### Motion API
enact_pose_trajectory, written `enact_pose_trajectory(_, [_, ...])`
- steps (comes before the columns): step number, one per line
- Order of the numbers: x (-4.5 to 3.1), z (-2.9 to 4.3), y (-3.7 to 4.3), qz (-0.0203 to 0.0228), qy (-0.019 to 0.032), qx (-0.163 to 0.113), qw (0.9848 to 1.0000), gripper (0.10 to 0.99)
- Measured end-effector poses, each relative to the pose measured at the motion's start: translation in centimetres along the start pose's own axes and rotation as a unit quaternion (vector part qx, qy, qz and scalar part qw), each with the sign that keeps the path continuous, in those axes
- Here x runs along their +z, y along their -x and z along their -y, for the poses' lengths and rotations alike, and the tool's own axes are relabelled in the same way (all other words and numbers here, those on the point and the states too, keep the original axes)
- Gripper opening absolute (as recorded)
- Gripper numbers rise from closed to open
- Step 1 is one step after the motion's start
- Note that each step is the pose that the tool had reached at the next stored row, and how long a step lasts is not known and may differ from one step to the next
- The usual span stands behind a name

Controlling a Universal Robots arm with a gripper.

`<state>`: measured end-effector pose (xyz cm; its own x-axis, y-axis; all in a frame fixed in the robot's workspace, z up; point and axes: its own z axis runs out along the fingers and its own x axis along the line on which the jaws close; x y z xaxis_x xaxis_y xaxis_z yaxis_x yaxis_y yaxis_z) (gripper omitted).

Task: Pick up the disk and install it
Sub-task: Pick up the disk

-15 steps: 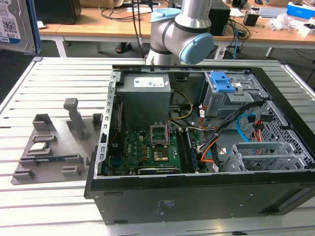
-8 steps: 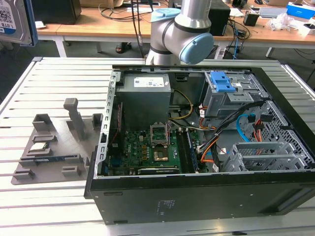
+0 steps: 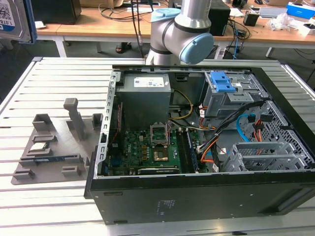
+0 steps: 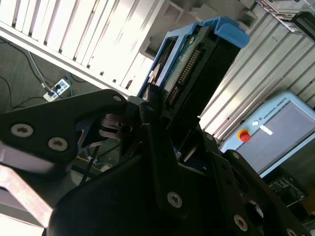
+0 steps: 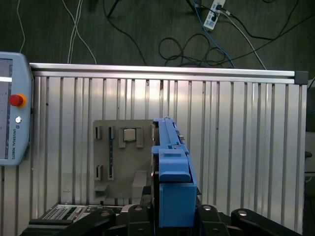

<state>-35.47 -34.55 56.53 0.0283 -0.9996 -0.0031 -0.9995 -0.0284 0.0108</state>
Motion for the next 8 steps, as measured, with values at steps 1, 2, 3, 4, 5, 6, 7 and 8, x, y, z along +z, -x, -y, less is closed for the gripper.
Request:
enact_pose_trajectory(1, [0.00,0.00,0.00,0.0000,0.0000,0.000,1.0000,0.365])
enact_pose_trajectory(2, [0.00,0.00,0.00,0.0000,0.0000,0.000,1.0000,0.365])
enact_pose_trajectory(3, [0.00,0.00,0.00,0.0000,0.0000,0.000,1.0000,0.365])
enact_pose_trajectory(4, [0.00,0.01,0.00,0.0000,0.0000,0.000,1.0000,0.365])
enact_pose_trajectory(5, [0.00,0.11,-0.01,0.0000,0.0000,0.000,1.0000,0.365])
enact_pose_trajectory(6, [-0.01,0.85,-0.02,0.0000,0.0000,0.000,1.0000,0.365])
enact_pose_trajectory(7, [-0.01,1.05,-0.02,0.0000,0.0000,0.000,1.0000,0.365])
enact_pose_trajectory(8, [-0.01,1.29,-0.02,0.0000,0.0000,0.000,1.0000,0.365])
